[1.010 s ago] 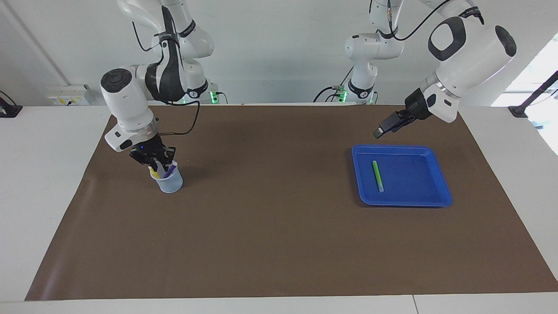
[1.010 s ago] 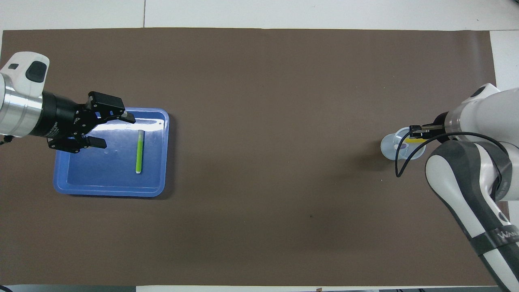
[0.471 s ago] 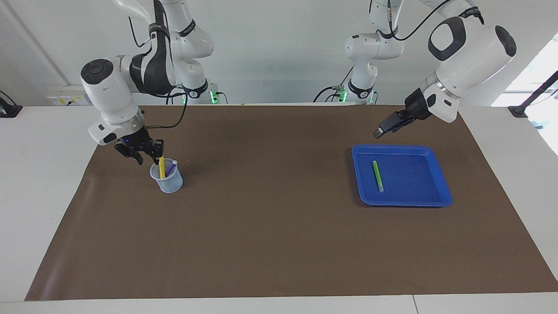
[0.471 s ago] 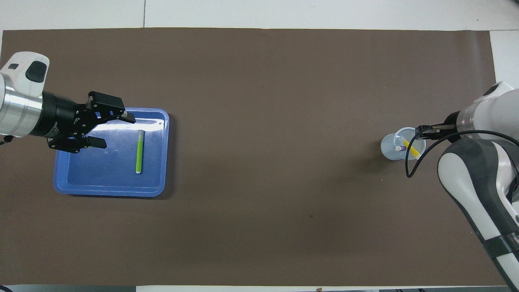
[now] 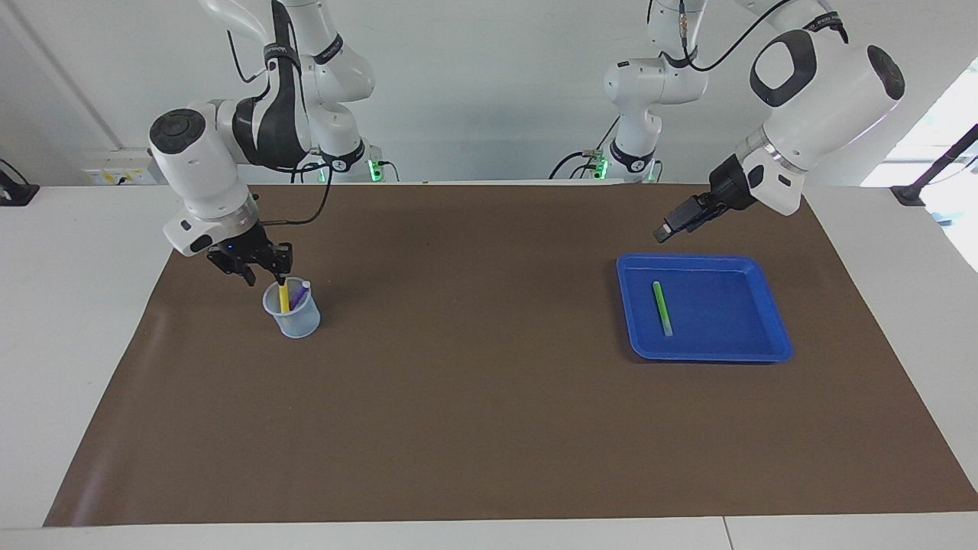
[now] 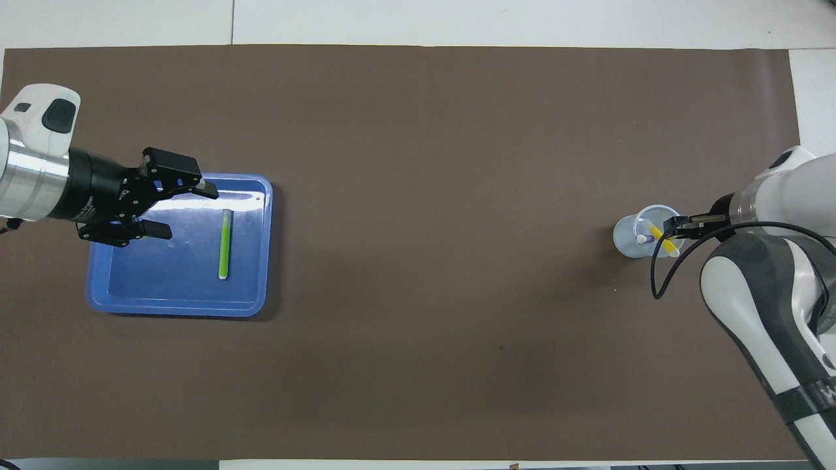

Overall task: Right arm passes pens to left for tray arrangement
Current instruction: 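Grasp the yellow pen in the cup with the right gripper and lift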

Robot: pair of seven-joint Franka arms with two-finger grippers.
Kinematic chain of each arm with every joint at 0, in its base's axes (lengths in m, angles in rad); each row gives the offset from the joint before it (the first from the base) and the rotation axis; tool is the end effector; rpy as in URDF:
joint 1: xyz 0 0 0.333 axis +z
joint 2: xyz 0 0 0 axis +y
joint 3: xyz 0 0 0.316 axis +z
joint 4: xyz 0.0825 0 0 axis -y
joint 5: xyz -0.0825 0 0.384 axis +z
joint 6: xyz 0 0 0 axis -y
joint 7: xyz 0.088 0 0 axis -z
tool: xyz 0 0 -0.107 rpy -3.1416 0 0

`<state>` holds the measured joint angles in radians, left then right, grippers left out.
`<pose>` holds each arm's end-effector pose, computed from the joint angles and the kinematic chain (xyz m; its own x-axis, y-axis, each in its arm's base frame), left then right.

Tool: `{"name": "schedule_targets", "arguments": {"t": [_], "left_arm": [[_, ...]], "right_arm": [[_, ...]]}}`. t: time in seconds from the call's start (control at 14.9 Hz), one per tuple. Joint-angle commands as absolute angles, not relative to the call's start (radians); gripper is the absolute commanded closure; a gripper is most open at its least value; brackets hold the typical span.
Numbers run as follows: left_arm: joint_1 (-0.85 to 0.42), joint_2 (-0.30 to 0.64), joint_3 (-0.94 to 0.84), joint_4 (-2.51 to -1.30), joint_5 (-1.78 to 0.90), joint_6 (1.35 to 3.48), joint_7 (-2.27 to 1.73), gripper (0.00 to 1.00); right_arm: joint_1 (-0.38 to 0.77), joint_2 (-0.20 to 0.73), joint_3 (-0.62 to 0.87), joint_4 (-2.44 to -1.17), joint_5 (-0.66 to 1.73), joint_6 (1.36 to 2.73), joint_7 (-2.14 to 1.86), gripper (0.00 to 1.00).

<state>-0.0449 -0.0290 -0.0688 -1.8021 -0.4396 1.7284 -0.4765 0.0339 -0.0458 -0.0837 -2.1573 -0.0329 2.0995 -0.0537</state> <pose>0.5429 -0.1018 0.5525 0.8942 0.3759 -0.2430 0.4416 -0.8296 0.3417 0.5256 -0.0281 0.4174 0.9997 0.0206 -0.0136 0.0209 -0.9995 0.0237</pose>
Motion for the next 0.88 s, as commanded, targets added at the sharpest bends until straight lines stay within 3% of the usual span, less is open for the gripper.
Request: {"name": "schedule_targets", "arguments": {"t": [0.0,0.81], "left_arm": [[-0.040,-0.066,-0.066,-1.845,-0.456,1.746,-0.483,0.00],[-0.040,-0.066,-0.066,-1.845,-0.456,1.746,-0.482,0.00]], "right_arm": [[0.031,-0.100,-0.078,-2.221,-0.049,2.094,-0.101,0.43],[0.035,-0.101,-0.075,-2.289,-0.049,2.201,-0.101,0.43]]}}
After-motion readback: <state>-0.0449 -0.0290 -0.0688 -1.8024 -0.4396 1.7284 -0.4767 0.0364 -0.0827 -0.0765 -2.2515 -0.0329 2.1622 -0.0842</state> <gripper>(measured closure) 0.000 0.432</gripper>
